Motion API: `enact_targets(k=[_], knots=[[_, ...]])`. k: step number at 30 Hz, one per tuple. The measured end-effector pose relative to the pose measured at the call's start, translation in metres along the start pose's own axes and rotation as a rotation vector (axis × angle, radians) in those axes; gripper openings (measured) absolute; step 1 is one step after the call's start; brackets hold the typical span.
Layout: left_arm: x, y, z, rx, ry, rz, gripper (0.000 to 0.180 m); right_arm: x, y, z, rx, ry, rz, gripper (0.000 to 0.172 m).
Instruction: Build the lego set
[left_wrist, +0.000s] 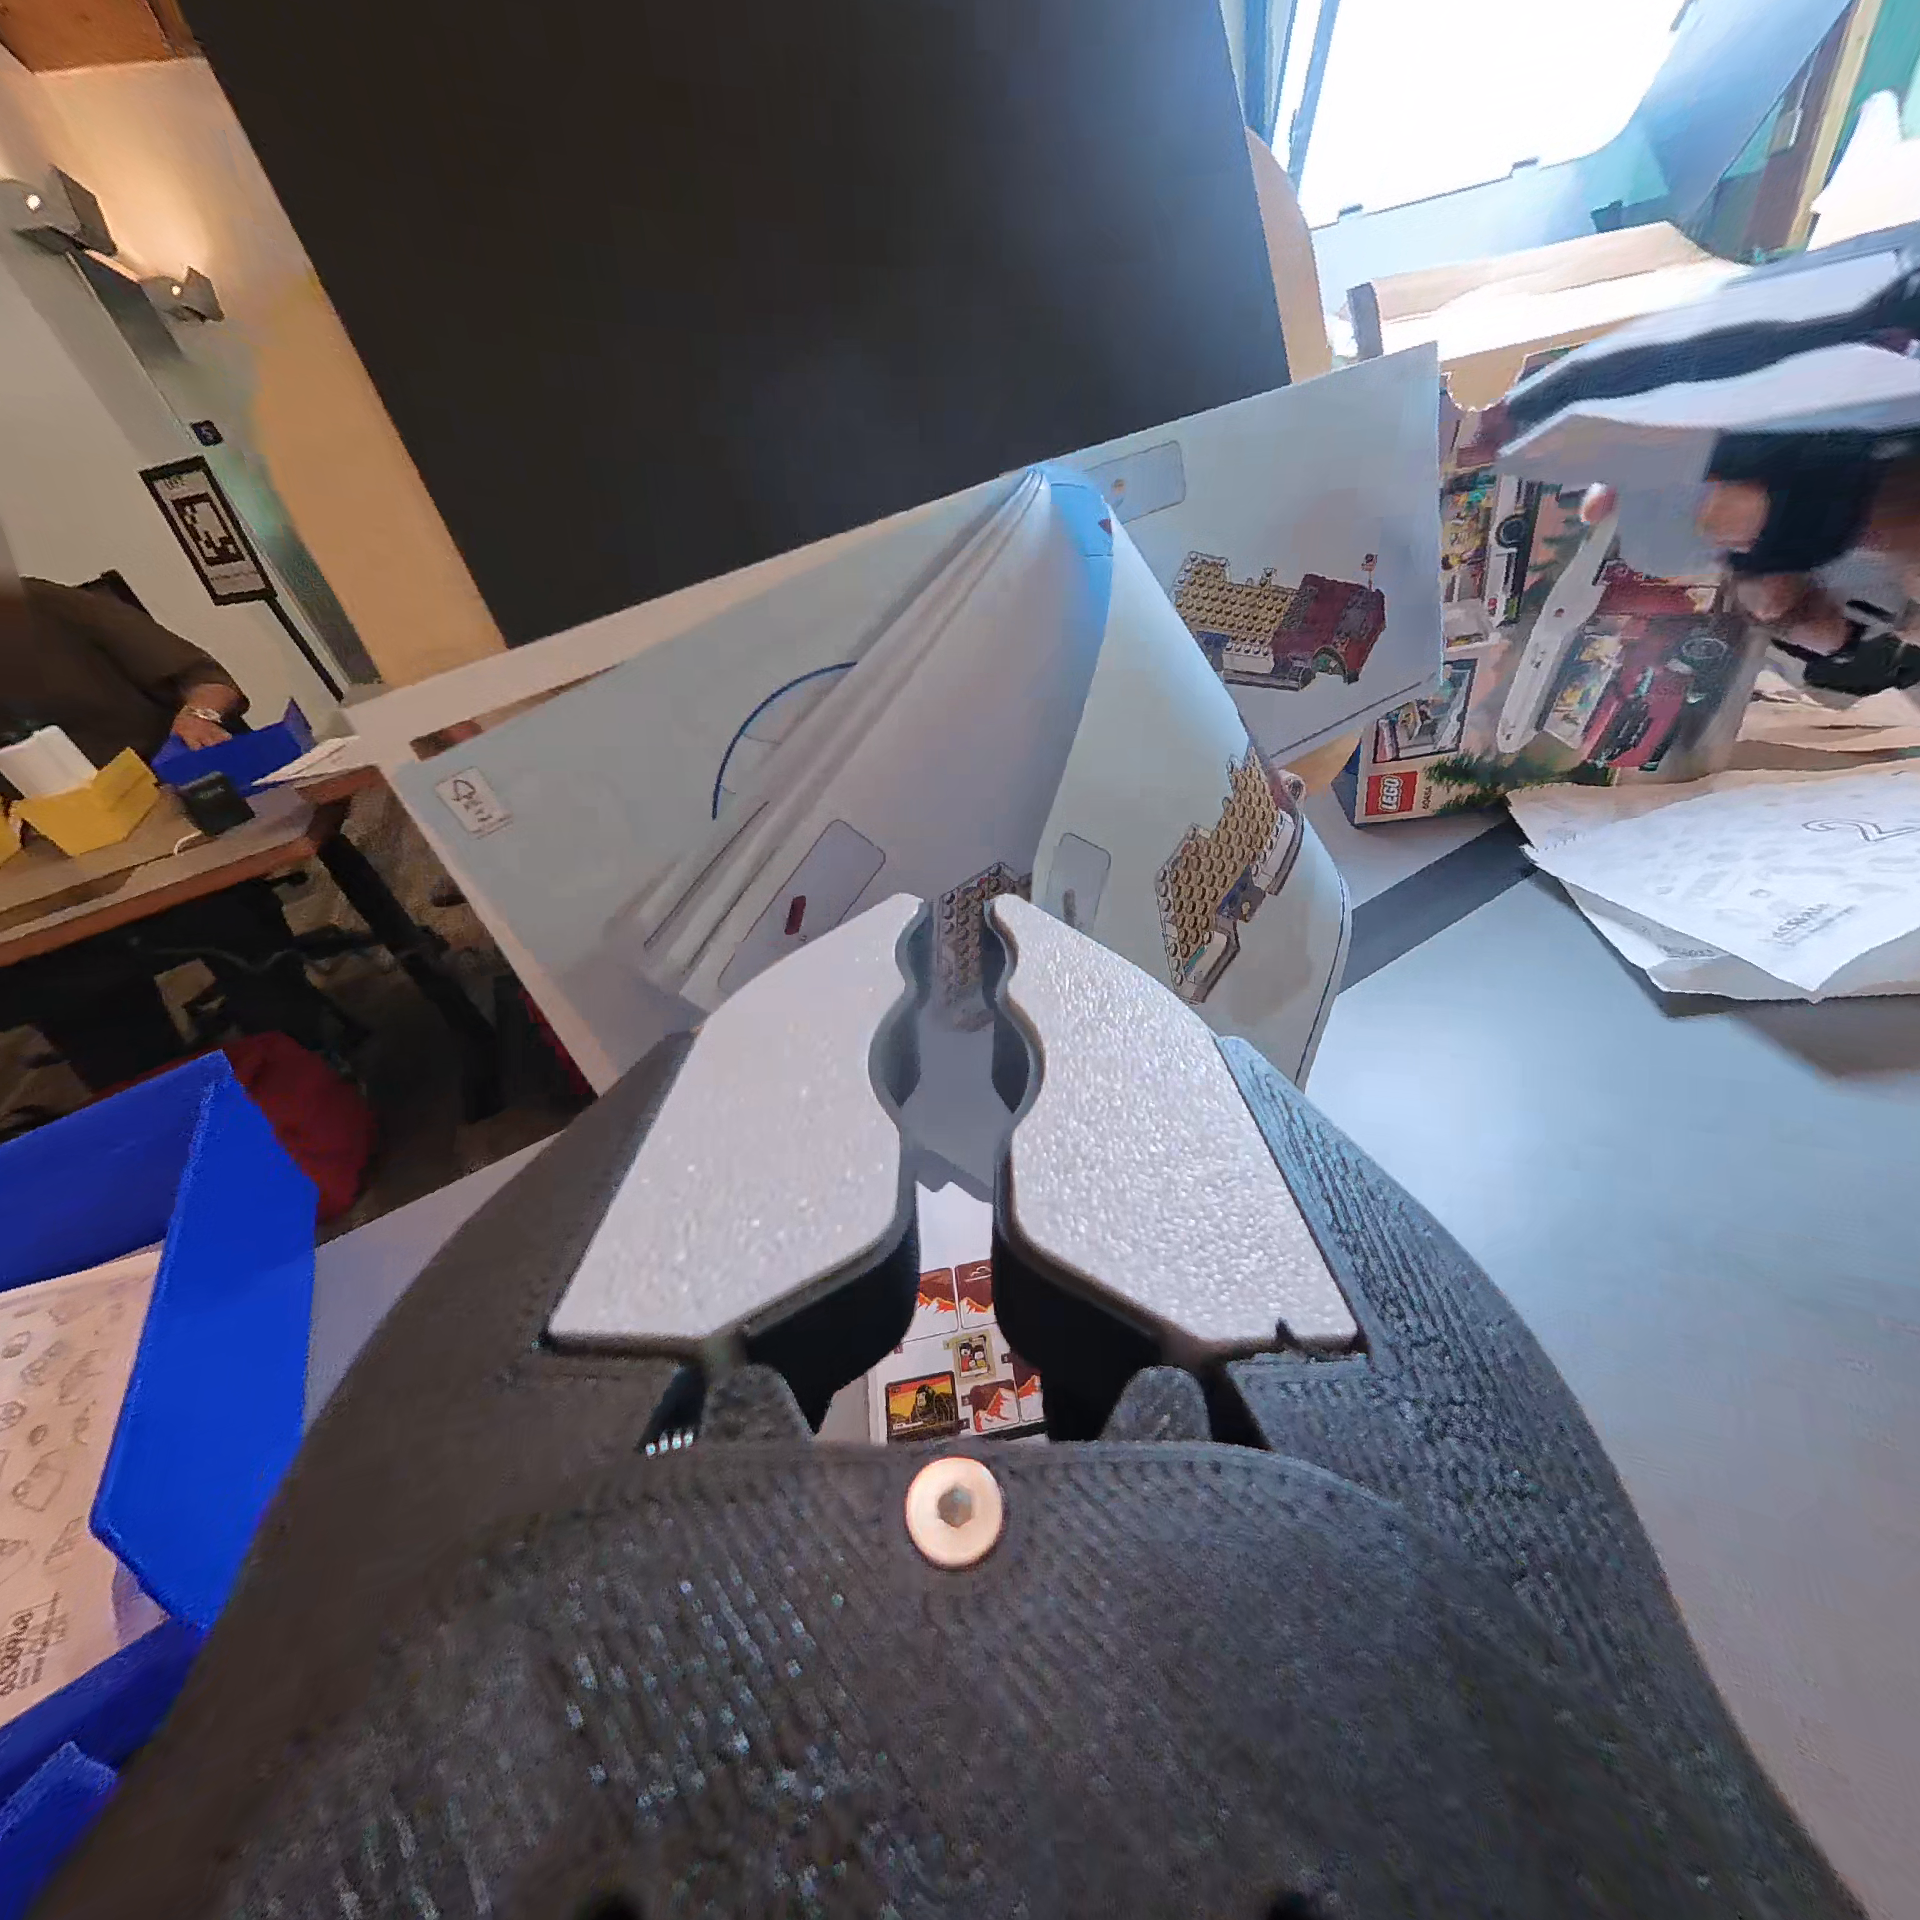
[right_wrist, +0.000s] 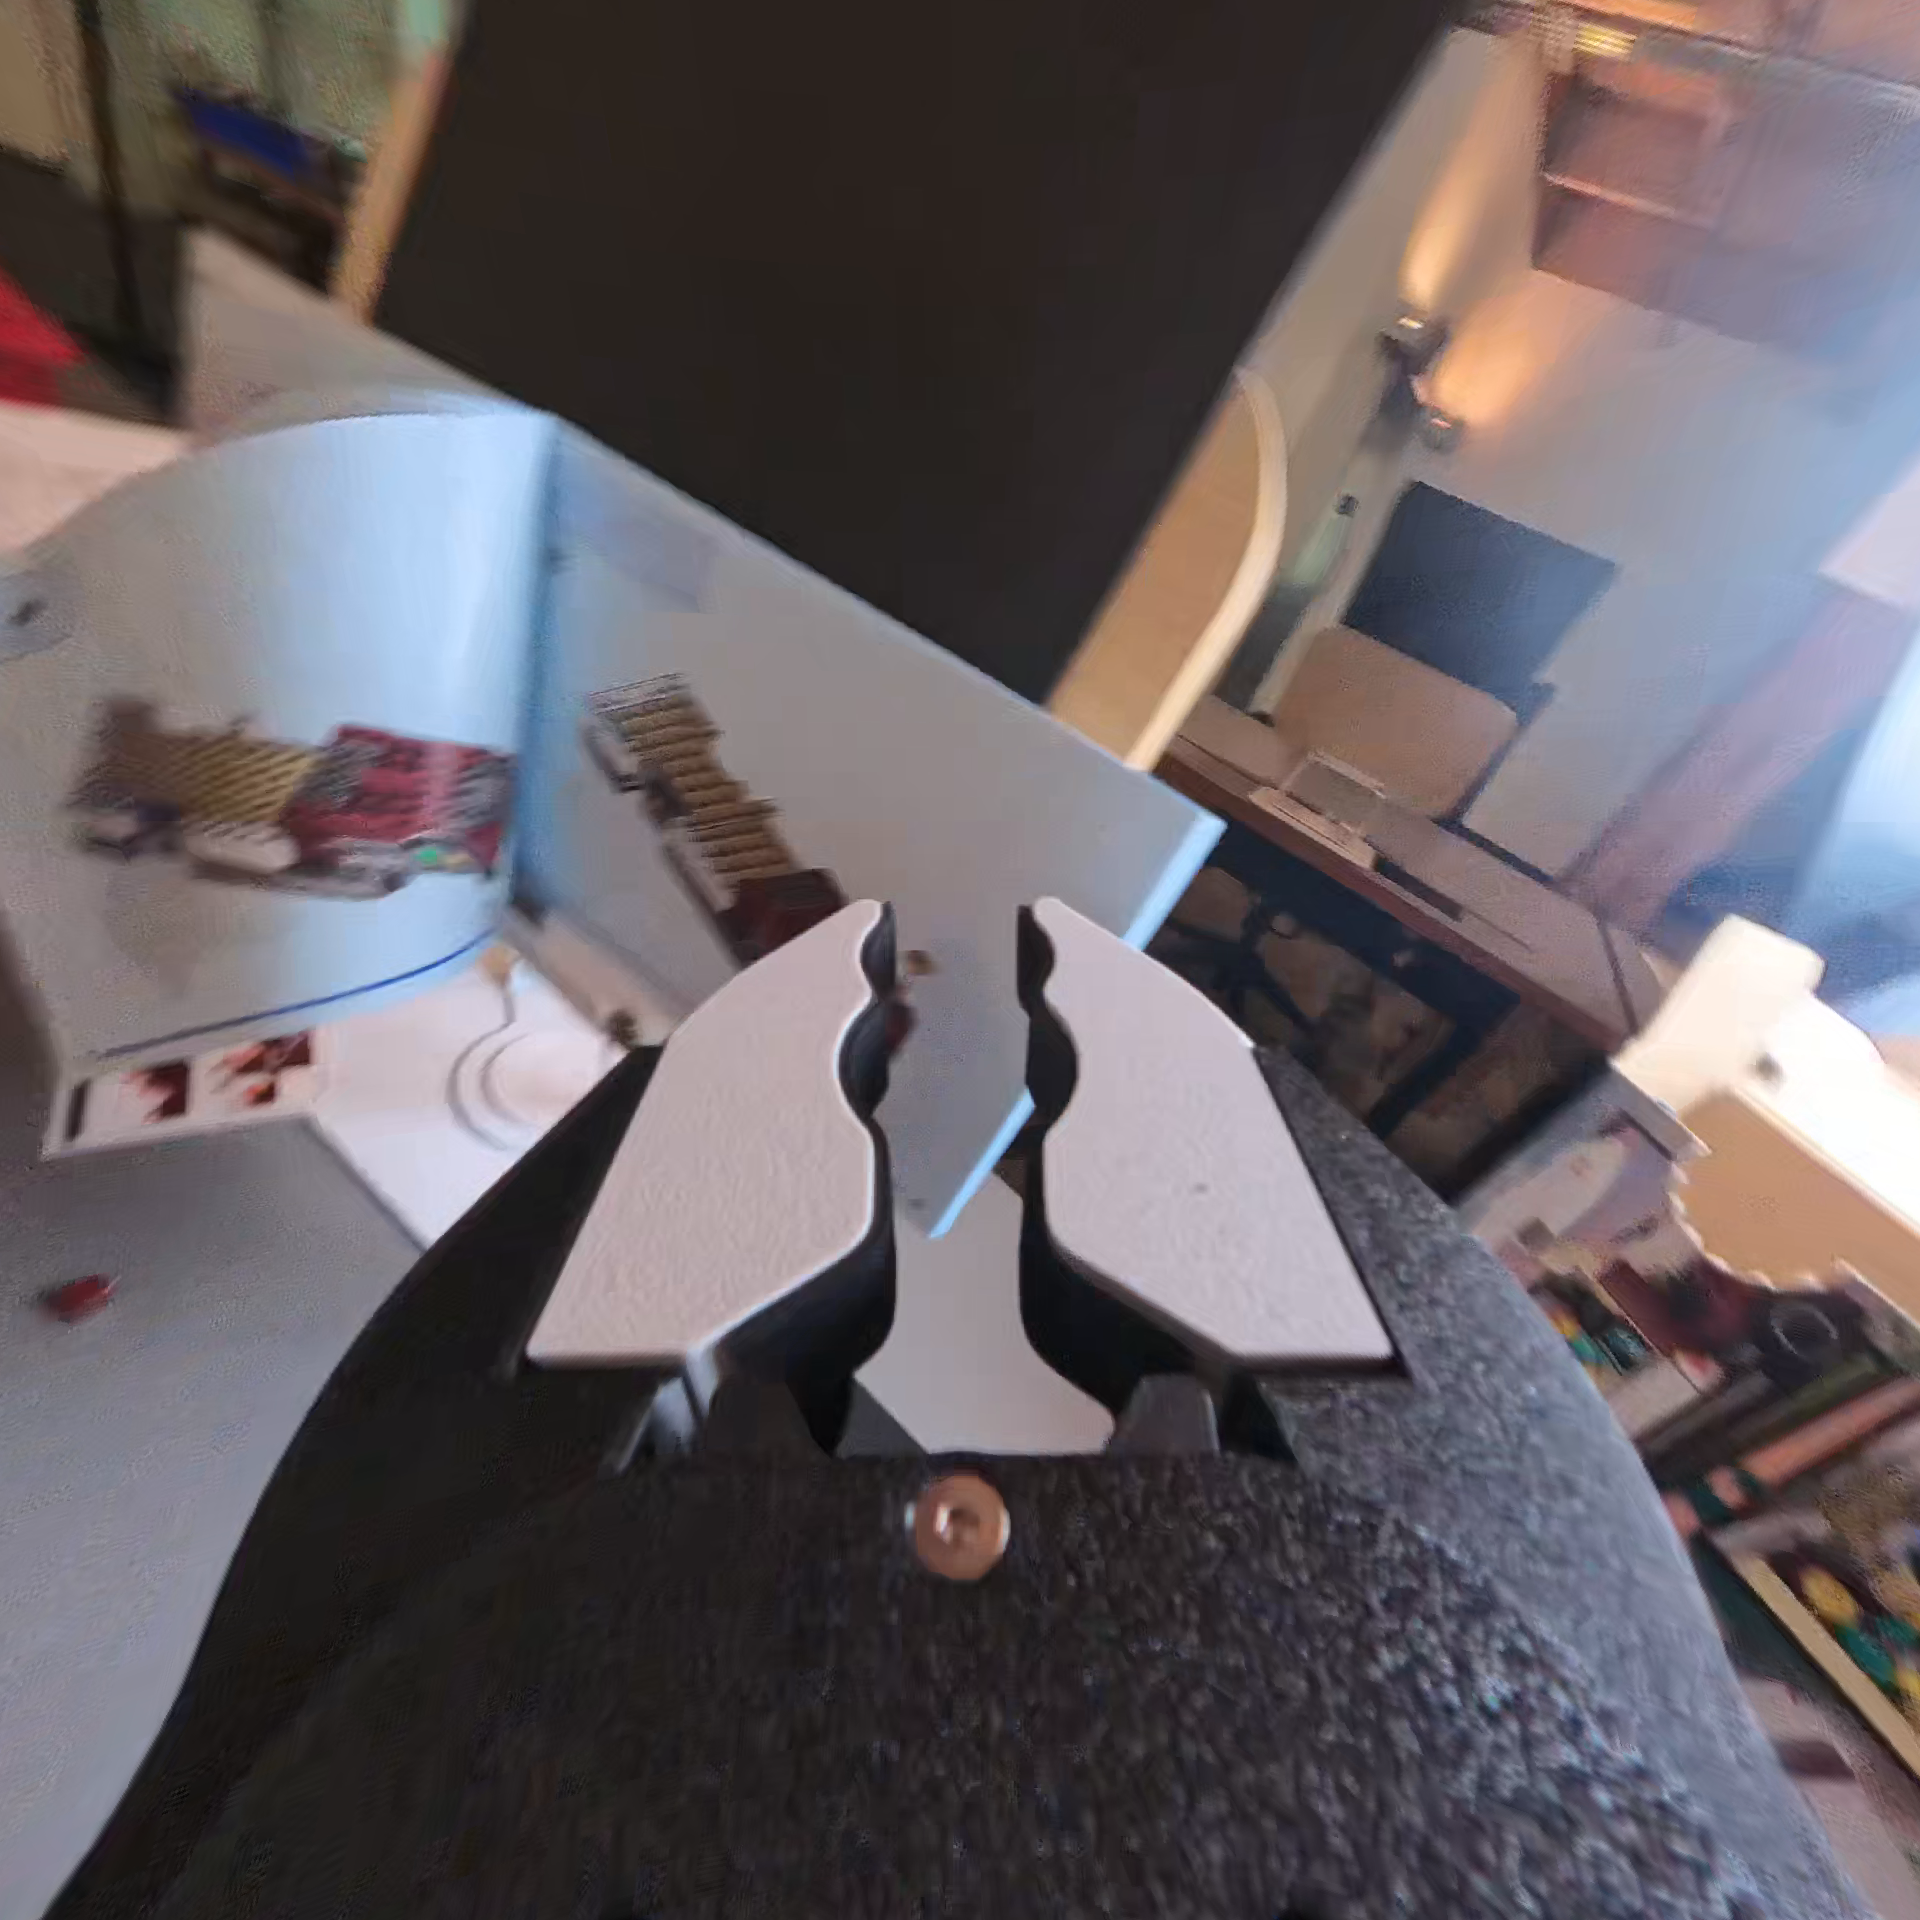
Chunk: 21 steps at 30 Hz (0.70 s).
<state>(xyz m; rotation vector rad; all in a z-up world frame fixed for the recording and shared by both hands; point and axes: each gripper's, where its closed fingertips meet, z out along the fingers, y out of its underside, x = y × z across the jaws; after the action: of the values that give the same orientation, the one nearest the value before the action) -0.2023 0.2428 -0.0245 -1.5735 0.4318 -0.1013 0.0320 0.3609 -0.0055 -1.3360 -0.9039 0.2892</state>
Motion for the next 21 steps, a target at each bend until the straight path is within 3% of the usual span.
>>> enact_targets(k=[3,7,10,21], knots=[[-0.003,0.008,0.008,-0.014,0.011,-0.052,0.008,-0.071,0.017,0.02,-0.168,-0.22,-0.092,0.019],[0.009,0.009,0.022,0.009,0.058,-0.131,0.008,-0.118,0.026,0.067,-0.238,-0.289,-0.165,0.018],[0.009,0.018,0.041,-0.06,0.053,-0.087,0.01,-0.127,0.024,0.096,-0.282,-0.227,-0.144,0.011],[-0.035,-0.023,0.076,-0.046,0.031,-0.015,0.012,-0.12,-0.01,0.13,-0.304,-0.173,0.009,0.005]])
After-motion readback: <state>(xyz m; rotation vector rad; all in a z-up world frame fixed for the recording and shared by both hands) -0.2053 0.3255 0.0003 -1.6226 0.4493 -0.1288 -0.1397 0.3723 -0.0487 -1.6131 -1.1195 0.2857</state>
